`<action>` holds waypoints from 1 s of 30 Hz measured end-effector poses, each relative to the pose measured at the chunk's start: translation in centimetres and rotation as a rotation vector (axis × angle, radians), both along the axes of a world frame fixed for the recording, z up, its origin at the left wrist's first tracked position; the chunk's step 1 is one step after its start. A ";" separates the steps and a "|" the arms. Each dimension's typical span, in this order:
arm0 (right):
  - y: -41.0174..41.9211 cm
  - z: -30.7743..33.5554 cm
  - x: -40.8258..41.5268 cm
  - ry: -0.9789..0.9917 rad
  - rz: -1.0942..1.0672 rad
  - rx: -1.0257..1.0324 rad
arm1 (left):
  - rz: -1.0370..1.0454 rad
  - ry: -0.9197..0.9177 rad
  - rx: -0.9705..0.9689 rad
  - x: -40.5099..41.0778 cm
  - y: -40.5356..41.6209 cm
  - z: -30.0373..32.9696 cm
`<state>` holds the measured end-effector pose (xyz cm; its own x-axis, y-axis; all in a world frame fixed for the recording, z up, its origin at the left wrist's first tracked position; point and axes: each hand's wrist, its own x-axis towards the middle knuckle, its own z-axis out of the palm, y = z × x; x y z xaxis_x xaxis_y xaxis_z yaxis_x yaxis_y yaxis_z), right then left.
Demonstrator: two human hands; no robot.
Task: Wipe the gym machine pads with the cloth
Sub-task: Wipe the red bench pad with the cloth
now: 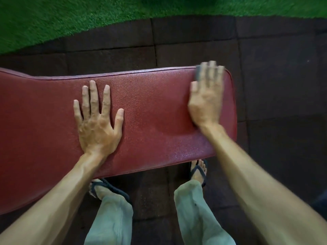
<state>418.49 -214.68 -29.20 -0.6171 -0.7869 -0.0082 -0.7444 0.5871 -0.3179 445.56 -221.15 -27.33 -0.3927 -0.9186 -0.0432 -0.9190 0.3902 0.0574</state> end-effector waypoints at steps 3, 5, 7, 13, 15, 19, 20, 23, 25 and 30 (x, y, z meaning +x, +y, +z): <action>1.0 1.2 7.7 -0.006 0.314 -0.030 | -0.003 0.002 0.003 0.0 0.0 0.0; 4.4 1.9 10.3 -0.063 0.517 -0.020 | -0.004 0.010 0.005 0.2 0.0 0.1; 9.1 1.6 9.5 -0.065 0.629 0.006 | -0.004 0.007 0.005 0.2 0.0 0.2; 8.3 0.3 0.7 -0.129 0.033 0.091 | 0.010 -0.010 0.000 -0.1 0.0 0.1; 2.9 0.5 1.7 -0.103 -0.036 0.030 | 0.006 -0.009 0.010 0.0 0.0 0.1; -1.8 1.5 10.4 -0.055 0.249 -0.046 | 0.001 0.002 0.002 0.2 0.0 0.1; -0.3 2.0 12.4 -0.078 0.358 -0.042 | -0.005 0.016 0.008 0.2 0.0 0.1; 7.8 2.1 13.0 -0.130 0.568 -0.022 | 0.003 0.020 0.016 0.3 0.1 0.2; 12.7 1.4 9.6 -0.108 0.492 0.044 | 0.006 0.013 0.020 0.1 0.1 0.1; 6.3 0.8 1.7 -0.176 -0.007 0.071 | 0.007 0.004 0.022 0.1 0.0 -0.1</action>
